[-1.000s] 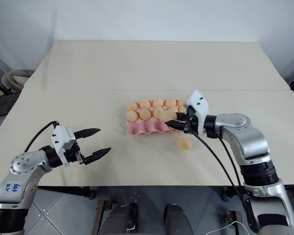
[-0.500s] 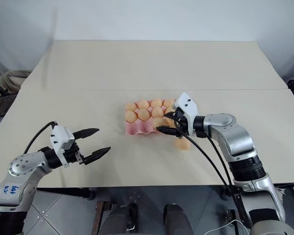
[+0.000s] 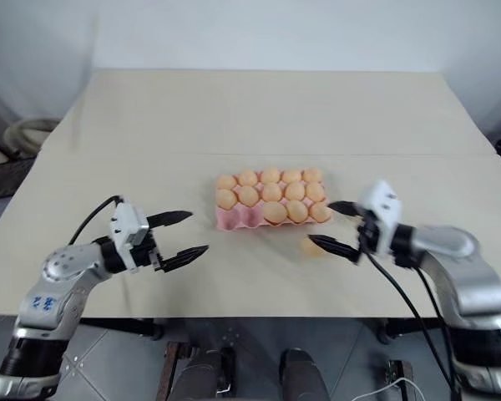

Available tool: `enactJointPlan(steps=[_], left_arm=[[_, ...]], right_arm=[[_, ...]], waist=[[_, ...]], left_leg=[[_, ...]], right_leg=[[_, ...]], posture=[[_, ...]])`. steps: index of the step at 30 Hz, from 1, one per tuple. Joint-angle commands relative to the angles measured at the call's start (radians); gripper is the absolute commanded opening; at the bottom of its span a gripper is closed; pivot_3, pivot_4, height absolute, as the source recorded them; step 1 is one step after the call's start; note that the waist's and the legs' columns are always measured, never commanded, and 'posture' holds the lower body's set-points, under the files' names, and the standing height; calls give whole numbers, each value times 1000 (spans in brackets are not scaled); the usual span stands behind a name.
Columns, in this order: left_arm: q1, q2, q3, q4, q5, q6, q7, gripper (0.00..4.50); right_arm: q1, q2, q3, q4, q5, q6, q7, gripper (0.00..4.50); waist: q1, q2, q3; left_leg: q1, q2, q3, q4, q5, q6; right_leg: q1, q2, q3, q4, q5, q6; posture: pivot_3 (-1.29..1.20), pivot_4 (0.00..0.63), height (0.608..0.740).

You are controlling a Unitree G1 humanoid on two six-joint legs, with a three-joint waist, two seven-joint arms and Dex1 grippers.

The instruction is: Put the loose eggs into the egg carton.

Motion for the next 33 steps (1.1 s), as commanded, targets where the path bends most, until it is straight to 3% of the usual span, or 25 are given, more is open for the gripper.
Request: enactJointPlan(steps=[1,8,17,25,33], left_arm=[[-46,-5,-24,47,21,-43,-35,4500],[-96,-4,-37,125,39,-82,-76,4500],[-77,10,-11,114,35,-77,-75,4500],[68,69,94,16,-6,-40,-47,4500],[169,81,159,-77,-39,5,-22,4500]], right_arm=[[105,10,-172,-3,20,-112,-19,4466],[251,34,-283,55,20,-239,-31,4466],[226,12,-206,60,28,-253,-21,4466],[75,-86,-12,-76,99,56,-50,4466],[-129,-54,290,-29,15,140,-48,4466]], waist=[[2,0,0],[-17,0,0],[-12,0,0],[-17,0,0],[-8,0,0]], left_leg=[[0,0,1,0,0,0],[6,1,3,1,-1,-1],[6,0,2,1,-1,-2],[5,1,2,0,-1,-1],[2,0,1,-1,-2,-4]], right_leg=[[0,0,1,0,0,0],[5,0,3,1,1,2],[5,0,3,1,1,2],[3,-1,4,1,1,1],[-1,-4,2,0,0,-1]], posture=[[0,150,740],[0,150,740],[0,150,740],[0,150,740],[0,150,740]])
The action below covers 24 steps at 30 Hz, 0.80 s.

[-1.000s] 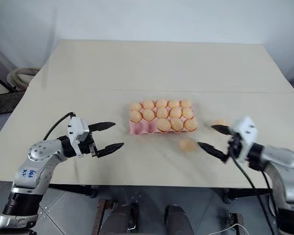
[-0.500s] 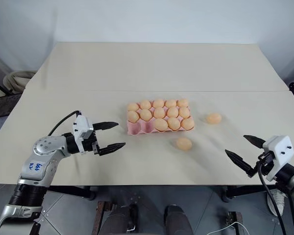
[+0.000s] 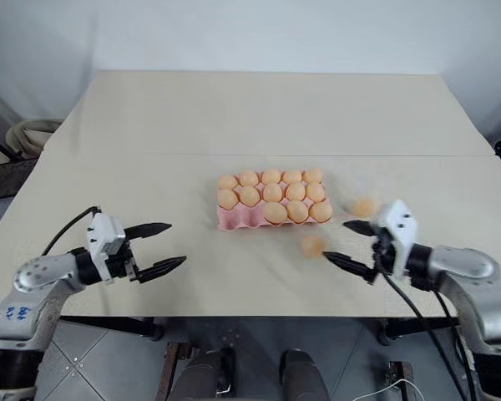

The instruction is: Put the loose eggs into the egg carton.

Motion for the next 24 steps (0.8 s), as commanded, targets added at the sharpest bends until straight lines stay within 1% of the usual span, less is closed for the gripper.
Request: enactJointPlan(steps=[1,6,7,8,13,16,18,20,24], left_arm=[[10,1,36,-60,-15,-10,24,4500],[26,3,44,-90,-21,-8,35,4500],[28,3,45,-93,-21,-9,36,4500],[28,2,45,-95,-21,-10,37,4500],[24,-8,31,-101,-21,-20,33,4500],[21,-11,30,-96,-17,-23,34,4500],[21,-12,33,-93,-14,-26,37,4500],[25,-12,36,-91,-13,-27,42,4500],[28,-14,35,-91,-10,-26,51,4500]], right_arm=[[-54,3,99,50,-70,-8,0,4466],[-88,23,137,129,-111,-48,5,4466],[-89,26,136,138,-113,-56,6,4088],[-90,29,135,144,-114,-60,7,3867],[-89,46,131,137,-113,-113,27,2182],[-102,56,132,120,-108,-107,24,2182],[-135,90,128,80,-67,-73,10,2182],[-188,134,135,46,-38,-34,-17,2182],[-321,228,176,52,-48,57,-102,2182]], waist=[[0,0,0],[-2,0,0],[-2,0,0],[-4,0,0],[-4,0,0],[-4,0,0],[-6,0,0],[-12,0,0],[-17,0,0]], left_leg=[[-1,0,0,0,0,0],[-4,-1,0,-1,-1,1],[-4,-1,0,-1,-1,1],[-5,0,0,-2,-1,2],[-4,0,0,-2,1,5],[-4,0,1,-1,1,5],[-4,0,1,-1,1,4],[-3,0,1,-1,0,1],[-2,0,1,-1,1,0]], right_leg=[[0,0,0,-1,0,0],[-2,-1,-1,-5,0,0],[-2,-1,-2,-5,0,1],[-2,-1,-2,-6,0,1],[-2,1,-3,-5,0,1],[-2,1,-2,-4,1,1],[-2,0,-2,-3,1,1],[-2,1,-2,-2,1,1],[-2,1,-2,1,1,1]], posture=[[0,150,740],[0,150,740],[0,150,740],[0,150,740],[0,150,740],[0,150,740],[0,150,740],[0,150,740],[0,150,740]])
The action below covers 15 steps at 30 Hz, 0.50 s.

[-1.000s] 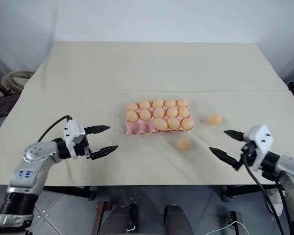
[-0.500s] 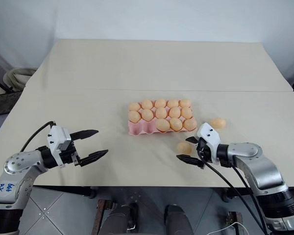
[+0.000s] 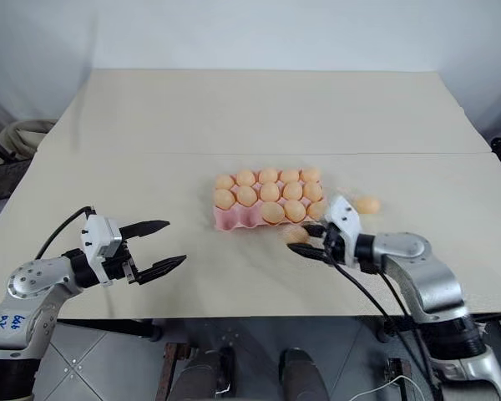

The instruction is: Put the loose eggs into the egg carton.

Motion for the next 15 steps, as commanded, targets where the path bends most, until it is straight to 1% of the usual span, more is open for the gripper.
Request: enactJointPlan(steps=[1,6,9,12,15], left_arm=[[5,-4,16,-24,-8,-15,11,4500],[0,-10,6,-29,-5,-11,26,4500],[2,-14,8,-36,-4,-11,34,4500],[12,-16,11,-48,-6,-9,44,4500],[22,-17,13,-60,-8,-9,53,4500]], right_arm=[[-89,55,31,-5,-6,60,-69,2182],[-229,163,127,108,-88,80,-136,2182],[-263,186,181,165,-145,49,-140,2182],[-275,196,200,181,-162,45,-130,2182],[-273,197,198,175,-161,52,-118,2828]], waist=[[0,0,0],[-10,0,0],[-10,0,0],[-10,0,0],[-11,0,0]], left_leg=[[0,0,0,0,0,0],[-1,0,0,0,0,0],[-2,0,0,-1,0,1],[-3,-1,0,0,1,4],[-3,-1,0,0,1,5]], right_leg=[[0,0,0,0,0,0],[-1,-1,0,0,0,0],[-1,-1,-1,-1,0,0],[-2,-1,-2,-1,0,0],[-2,-1,-3,-1,0,0]], posture=[[0,150,740],[0,150,740],[0,150,740],[0,150,740],[0,150,740]])
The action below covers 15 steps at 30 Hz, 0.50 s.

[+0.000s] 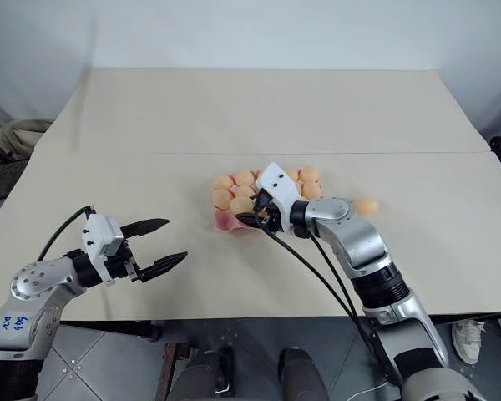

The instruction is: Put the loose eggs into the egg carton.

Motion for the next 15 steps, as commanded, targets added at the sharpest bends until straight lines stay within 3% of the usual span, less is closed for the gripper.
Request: enactJointPlan(steps=[1,5,10,15], left_arm=[[15,-2,18,-51,-10,-10,11,4500],[13,-4,13,-50,-12,-10,14,4500],[-37,-16,-27,-19,-5,-10,-2,4500],[-137,-37,-92,57,-10,8,-42,4500]], right_arm=[[-18,-3,-8,-30,-4,-9,18,3164],[-11,-27,-49,-80,8,-17,31,4476],[90,-125,-137,-214,67,-22,94,4476],[384,-293,-373,-248,73,-144,133,4476]], waist=[[0,0,0],[-1,0,0],[8,0,0],[40,-1,0]], left_leg=[[0,0,0,0,0,0],[0,0,0,0,-1,-2],[0,0,-1,0,-2,-4],[-1,-1,-1,0,-2,-2]], right_leg=[[0,0,0,0,0,0],[0,0,0,1,0,0],[0,0,-1,0,0,0],[2,0,-2,-3,0,0]], posture=[[0,150,740],[0,150,740],[0,150,740],[0,150,740]])
